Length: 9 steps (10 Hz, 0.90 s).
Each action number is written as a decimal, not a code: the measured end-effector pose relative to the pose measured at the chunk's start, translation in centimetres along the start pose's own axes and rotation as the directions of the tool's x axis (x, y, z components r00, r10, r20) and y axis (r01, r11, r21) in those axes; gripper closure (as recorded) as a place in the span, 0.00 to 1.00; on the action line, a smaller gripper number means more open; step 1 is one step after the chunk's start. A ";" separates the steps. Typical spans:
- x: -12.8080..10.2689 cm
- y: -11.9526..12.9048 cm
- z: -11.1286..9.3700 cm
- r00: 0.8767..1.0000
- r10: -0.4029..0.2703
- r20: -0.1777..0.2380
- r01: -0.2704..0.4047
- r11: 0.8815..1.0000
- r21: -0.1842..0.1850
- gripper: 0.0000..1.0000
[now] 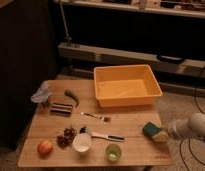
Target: Wipe table surface with sponge
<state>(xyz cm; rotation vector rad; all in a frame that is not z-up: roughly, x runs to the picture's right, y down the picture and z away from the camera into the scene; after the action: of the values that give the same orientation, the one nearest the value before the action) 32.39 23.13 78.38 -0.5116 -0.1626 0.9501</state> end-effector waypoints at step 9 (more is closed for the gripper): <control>-6.0 0.8 0.8 0.997 -0.075 0.024 0.075 0.997 0.001 1.00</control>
<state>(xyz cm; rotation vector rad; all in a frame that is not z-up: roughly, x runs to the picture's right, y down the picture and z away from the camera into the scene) 28.07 18.93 79.27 -0.4910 -0.2024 0.8835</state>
